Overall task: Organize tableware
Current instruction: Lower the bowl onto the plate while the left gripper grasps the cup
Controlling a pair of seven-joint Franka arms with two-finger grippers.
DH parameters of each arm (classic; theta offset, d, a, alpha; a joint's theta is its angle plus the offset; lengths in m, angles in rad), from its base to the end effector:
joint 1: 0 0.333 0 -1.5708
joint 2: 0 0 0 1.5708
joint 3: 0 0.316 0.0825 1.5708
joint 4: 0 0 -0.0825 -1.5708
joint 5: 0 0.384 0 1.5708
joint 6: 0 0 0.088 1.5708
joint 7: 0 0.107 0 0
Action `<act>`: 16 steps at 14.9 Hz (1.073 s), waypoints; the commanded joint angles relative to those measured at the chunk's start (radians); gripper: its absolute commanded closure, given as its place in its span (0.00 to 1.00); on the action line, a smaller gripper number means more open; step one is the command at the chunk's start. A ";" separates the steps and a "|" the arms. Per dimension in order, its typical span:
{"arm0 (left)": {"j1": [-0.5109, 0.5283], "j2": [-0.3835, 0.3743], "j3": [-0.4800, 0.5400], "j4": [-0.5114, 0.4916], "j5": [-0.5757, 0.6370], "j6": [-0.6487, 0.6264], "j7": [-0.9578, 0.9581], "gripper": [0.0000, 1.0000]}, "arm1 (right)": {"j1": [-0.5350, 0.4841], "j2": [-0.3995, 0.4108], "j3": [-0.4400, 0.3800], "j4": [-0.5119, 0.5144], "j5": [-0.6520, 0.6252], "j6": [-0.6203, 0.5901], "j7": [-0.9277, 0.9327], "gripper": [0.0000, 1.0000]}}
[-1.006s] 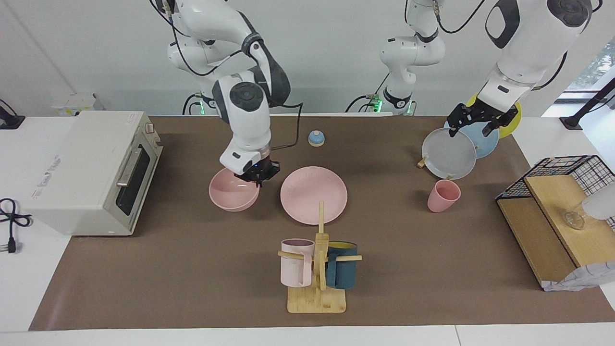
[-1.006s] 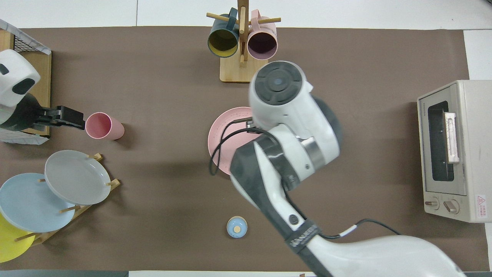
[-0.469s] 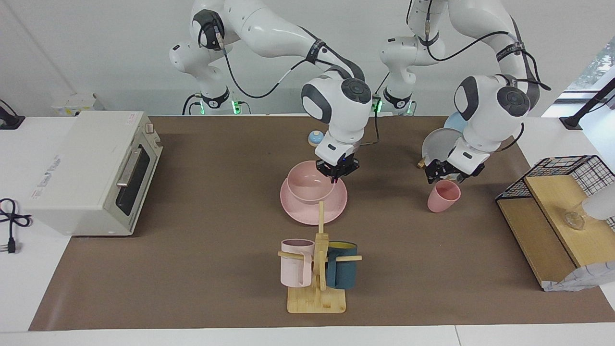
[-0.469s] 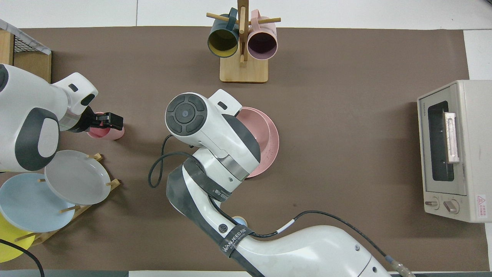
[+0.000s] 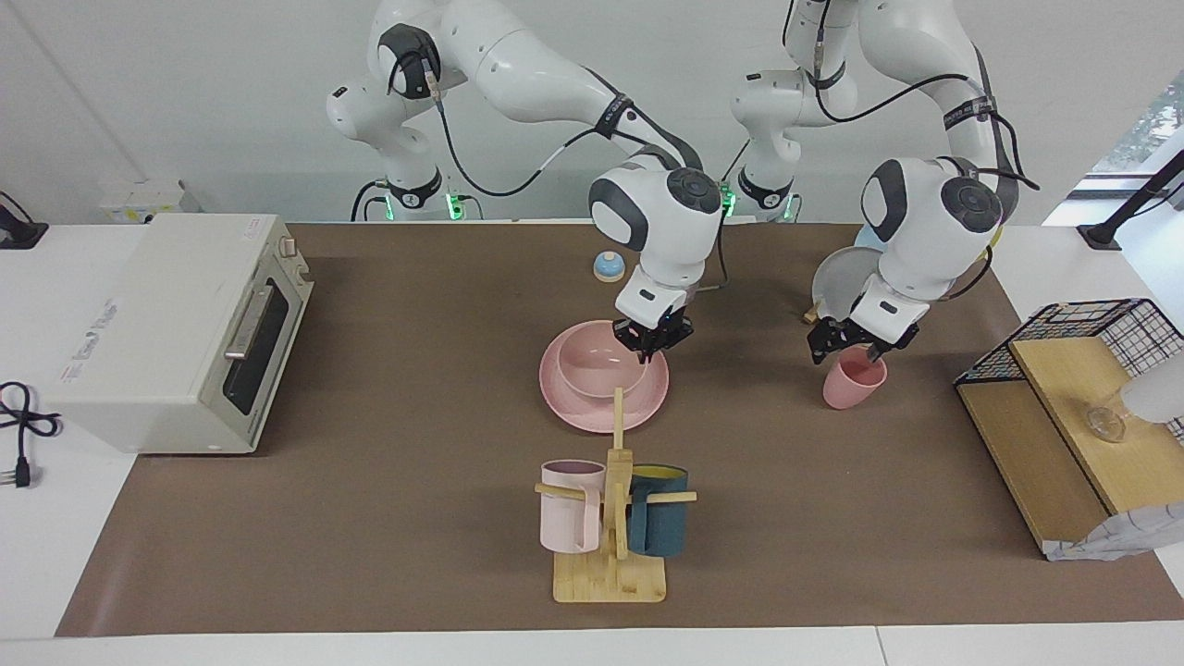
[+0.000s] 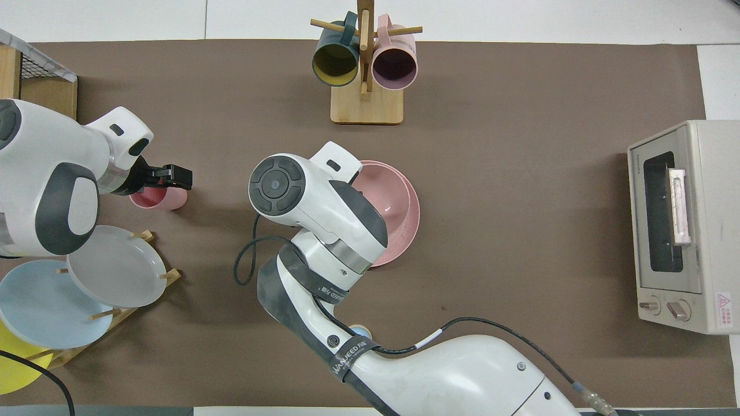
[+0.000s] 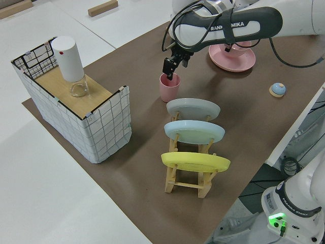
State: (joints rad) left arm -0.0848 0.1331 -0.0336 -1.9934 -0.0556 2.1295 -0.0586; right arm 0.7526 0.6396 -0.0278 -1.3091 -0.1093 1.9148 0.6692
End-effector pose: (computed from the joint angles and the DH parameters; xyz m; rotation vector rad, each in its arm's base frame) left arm 0.5775 -0.0707 0.3961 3.0895 -0.0465 -0.0024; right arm 0.5462 0.4793 0.3630 3.0241 0.1505 0.0766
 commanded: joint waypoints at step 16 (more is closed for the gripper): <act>-0.007 0.029 0.011 0.019 -0.010 0.012 0.023 1.00 | -0.010 -0.021 0.003 -0.024 0.077 -0.006 0.021 0.37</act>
State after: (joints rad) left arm -0.0853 0.1636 -0.0299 -1.9920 -0.0557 2.1521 -0.0497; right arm 0.7513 0.6358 -0.0300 -1.3365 -0.0475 1.9366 0.6726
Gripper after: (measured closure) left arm 0.952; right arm 0.581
